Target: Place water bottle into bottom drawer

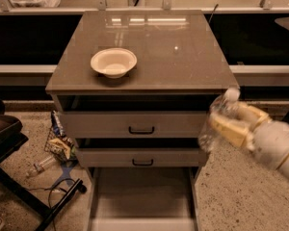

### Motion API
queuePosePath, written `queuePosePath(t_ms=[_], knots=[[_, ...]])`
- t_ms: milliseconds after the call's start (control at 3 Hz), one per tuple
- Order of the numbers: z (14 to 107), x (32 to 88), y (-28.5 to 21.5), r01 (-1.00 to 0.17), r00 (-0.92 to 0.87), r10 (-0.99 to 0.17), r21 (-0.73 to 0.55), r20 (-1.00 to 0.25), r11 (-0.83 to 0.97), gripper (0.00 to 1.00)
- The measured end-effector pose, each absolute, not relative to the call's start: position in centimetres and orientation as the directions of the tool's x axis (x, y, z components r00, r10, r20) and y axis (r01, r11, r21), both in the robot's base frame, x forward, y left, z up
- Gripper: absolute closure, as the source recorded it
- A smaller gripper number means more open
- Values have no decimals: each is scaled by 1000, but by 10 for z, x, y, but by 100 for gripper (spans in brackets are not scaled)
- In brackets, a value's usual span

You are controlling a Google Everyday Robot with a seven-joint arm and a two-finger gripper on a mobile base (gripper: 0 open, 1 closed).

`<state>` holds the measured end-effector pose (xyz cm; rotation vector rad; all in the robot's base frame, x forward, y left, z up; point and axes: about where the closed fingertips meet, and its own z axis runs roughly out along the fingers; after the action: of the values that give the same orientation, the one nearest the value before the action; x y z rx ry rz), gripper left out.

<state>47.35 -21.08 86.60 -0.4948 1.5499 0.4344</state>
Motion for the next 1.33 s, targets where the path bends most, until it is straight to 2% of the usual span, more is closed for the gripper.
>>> queuePosePath(t_ms=[667,1333], knots=[[721,432,-170,-719,58,-15,-53,-998,693,100],[628,425,-123,-824,19,-96,-70,-995,562,100]])
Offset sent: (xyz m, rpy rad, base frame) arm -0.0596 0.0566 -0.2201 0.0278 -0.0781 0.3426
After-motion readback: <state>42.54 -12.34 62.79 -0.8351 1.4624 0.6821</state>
